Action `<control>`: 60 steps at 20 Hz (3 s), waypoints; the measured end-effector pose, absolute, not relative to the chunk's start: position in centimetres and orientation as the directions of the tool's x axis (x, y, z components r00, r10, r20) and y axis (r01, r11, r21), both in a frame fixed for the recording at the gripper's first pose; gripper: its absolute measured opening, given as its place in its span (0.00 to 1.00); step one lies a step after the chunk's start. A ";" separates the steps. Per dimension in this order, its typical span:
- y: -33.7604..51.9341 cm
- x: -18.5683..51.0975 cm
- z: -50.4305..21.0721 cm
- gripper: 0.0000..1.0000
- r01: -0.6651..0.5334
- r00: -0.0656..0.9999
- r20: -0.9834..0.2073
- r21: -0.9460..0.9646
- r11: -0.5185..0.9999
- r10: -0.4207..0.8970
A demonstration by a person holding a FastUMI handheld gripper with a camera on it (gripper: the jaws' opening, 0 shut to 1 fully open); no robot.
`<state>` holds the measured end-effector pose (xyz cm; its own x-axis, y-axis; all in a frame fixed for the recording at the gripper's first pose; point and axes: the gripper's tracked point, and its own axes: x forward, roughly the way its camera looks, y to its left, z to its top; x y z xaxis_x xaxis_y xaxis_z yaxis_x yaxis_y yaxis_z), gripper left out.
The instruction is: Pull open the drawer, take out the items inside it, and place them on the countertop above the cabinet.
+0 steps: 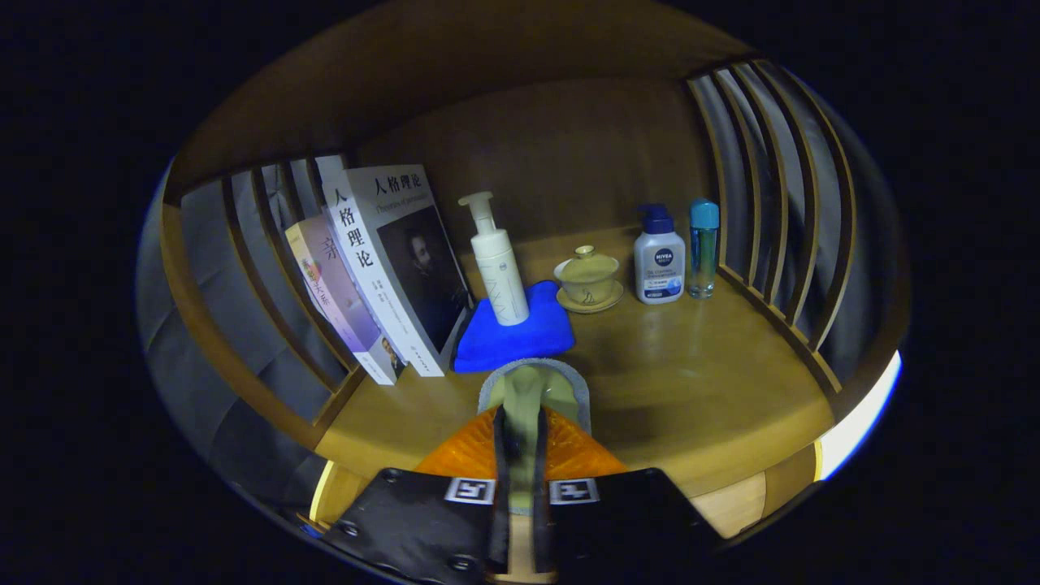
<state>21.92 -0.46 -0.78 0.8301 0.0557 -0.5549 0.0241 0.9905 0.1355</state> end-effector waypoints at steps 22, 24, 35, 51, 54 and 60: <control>1.9 9.7 4.1 0.98 -0.016 0.972 -0.234 -0.011 1.000 0.013; 1.8 8.0 3.9 0.98 -0.015 0.976 -0.216 -0.039 0.999 0.007; 3.0 0.7 1.7 0.98 -0.023 0.991 -0.132 -0.055 0.998 0.016; 2.2 -2.9 -6.3 0.98 0.010 0.965 -0.261 -0.054 0.998 -0.024; 2.3 -2.8 -8.6 0.98 0.005 0.949 -0.314 -0.065 0.998 -0.026; 2.3 -2.1 -11.2 0.98 0.005 0.927 -0.373 -0.065 0.998 -0.029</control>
<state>-2.11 2.30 -11.16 0.9272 -0.0291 -0.3734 0.0052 0.9979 -0.0650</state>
